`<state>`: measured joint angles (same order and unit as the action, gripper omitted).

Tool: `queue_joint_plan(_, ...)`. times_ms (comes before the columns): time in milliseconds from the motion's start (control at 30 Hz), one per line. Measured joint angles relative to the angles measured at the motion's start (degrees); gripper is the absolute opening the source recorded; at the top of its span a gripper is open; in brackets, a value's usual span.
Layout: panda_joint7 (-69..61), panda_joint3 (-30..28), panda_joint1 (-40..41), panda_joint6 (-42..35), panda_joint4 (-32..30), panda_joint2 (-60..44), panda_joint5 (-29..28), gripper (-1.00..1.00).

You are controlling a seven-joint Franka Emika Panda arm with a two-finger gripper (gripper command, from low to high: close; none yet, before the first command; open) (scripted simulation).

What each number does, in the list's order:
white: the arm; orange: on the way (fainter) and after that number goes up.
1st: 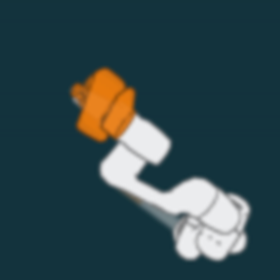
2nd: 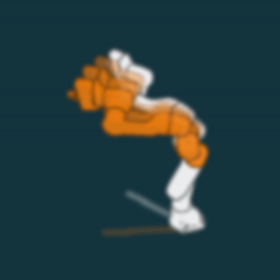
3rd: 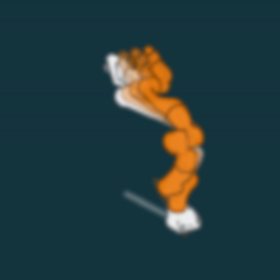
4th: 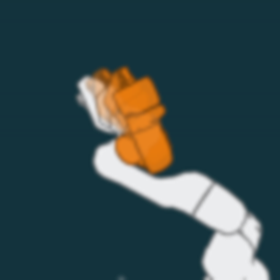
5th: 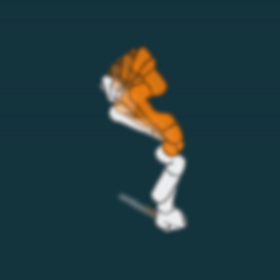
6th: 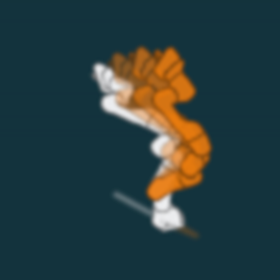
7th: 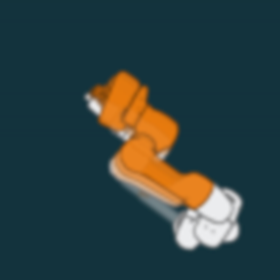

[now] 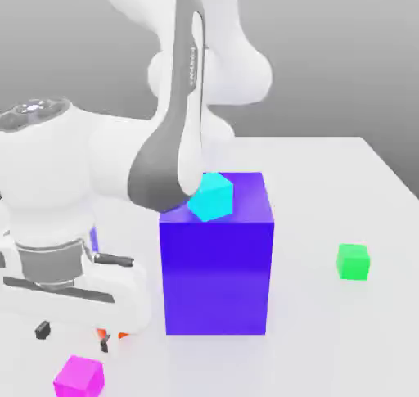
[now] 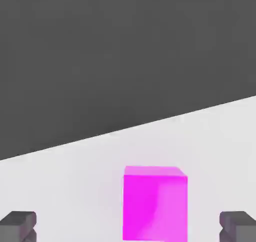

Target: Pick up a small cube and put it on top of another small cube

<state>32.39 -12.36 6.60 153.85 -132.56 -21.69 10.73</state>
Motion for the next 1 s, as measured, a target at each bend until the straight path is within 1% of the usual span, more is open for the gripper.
queue_joint_plan(100,-1.55,2.32,2.04,4.59,1.29,-6.24,2.02,0.0)
queue_joint_plan(133,-1.74,2.92,2.57,5.56,1.56,-7.5,2.29,-1.0)
queue_joint_plan(367,-1.71,2.91,2.58,5.45,1.54,-7.4,2.23,-1.0)
queue_joint_plan(500,0.44,0.55,0.8,0.04,-0.12,-0.28,-0.69,-1.0)
queue_joint_plan(533,0.59,1.26,-0.16,-0.66,-1.03,1.32,-0.79,-1.0)
queue_joint_plan(867,-0.61,16.85,-13.45,-1.36,-13.13,14.51,2.25,-1.0)
queue_joint_plan(1000,-0.63,23.06,-23.95,-1.31,-18.63,20.41,2.99,-1.0)
